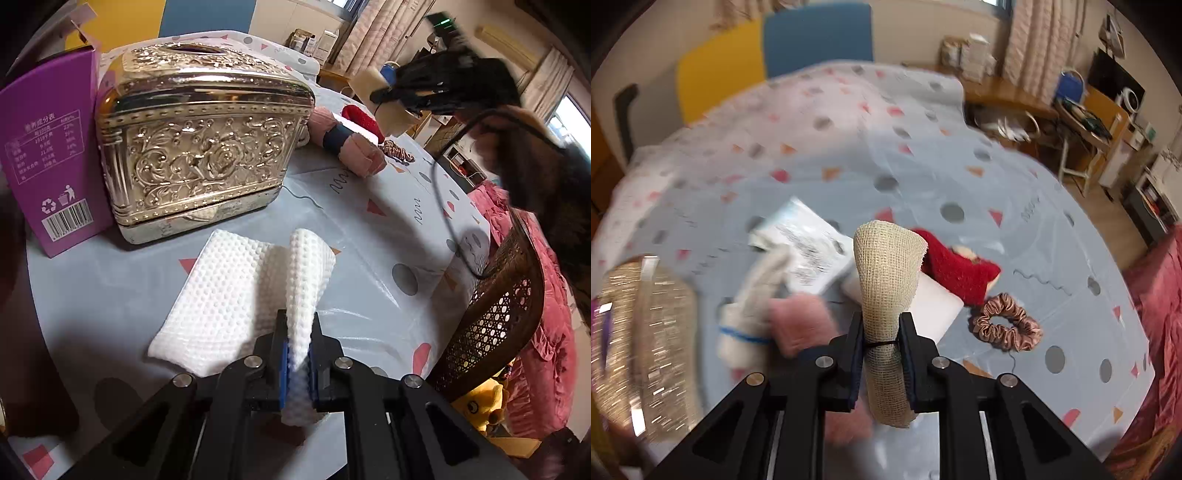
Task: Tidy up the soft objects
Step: 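Grasp the rolled beige sock with the right gripper while the left gripper lifts the white cloth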
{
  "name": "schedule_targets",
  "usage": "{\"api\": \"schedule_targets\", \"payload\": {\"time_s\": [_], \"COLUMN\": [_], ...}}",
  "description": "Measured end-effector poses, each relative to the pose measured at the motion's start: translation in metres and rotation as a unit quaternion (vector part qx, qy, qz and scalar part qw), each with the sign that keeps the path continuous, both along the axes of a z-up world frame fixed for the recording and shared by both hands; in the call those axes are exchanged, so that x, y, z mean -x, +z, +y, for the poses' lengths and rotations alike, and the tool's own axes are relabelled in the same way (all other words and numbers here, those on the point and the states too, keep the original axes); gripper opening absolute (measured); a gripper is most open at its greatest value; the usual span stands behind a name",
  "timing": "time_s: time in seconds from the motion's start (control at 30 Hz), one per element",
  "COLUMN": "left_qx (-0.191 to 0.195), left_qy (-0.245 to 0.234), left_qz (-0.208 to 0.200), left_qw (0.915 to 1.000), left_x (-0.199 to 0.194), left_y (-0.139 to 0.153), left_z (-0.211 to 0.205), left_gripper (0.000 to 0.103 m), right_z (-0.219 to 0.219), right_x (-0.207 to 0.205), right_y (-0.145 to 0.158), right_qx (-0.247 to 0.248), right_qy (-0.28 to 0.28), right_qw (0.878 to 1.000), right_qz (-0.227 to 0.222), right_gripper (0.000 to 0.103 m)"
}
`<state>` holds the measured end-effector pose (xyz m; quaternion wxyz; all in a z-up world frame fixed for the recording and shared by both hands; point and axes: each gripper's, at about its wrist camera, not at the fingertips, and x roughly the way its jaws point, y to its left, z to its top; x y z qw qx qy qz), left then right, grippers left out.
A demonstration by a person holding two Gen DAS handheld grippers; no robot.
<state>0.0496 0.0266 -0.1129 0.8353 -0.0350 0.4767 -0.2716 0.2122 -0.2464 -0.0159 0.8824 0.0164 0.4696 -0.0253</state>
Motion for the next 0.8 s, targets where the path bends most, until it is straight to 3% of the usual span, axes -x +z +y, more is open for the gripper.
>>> {"api": "schedule_targets", "payload": {"time_s": [0.03,0.13,0.23,0.33,0.43,0.6,0.7,0.8], "left_qx": [0.000,-0.003,-0.017,-0.021,-0.001,0.052,0.087,0.097], "left_qy": [0.001,0.003,-0.002,-0.014,-0.018,-0.007,-0.001,0.027], "left_qz": [0.000,-0.003,-0.010,-0.016,-0.037,-0.085,-0.105,-0.139], "left_qw": [1.0000,1.0000,0.9998,0.9996,0.9992,0.9950,0.9906,0.9851], "left_x": [0.000,0.001,0.003,0.008,0.013,0.002,-0.017,-0.039], "left_y": [0.000,0.000,0.003,0.010,0.030,0.093,0.131,0.171], "left_z": [0.000,-0.001,-0.006,-0.010,-0.008,-0.004,-0.002,0.007], "left_gripper": [0.010,0.010,0.008,0.007,0.007,0.007,0.007,0.007], "right_z": [0.005,0.026,0.054,0.072,0.064,0.044,0.045,0.049], "right_x": [0.009,0.025,0.034,0.030,0.024,0.019,0.016,0.018], "right_y": [0.008,0.005,-0.024,-0.066,-0.075,-0.080,-0.081,-0.081], "right_qx": [-0.030,-0.057,-0.079,-0.040,-0.068,-0.124,-0.112,-0.095], "right_qy": [0.030,0.084,0.120,0.108,0.084,0.070,0.078,0.084], "right_qw": [0.999,0.994,0.986,0.985,0.987,0.982,0.983,0.984], "right_qz": [0.003,0.031,0.083,0.126,0.117,0.127,0.126,0.123], "right_gripper": [0.017,0.017,0.017,0.017,0.017,0.018,0.019,0.019]}}
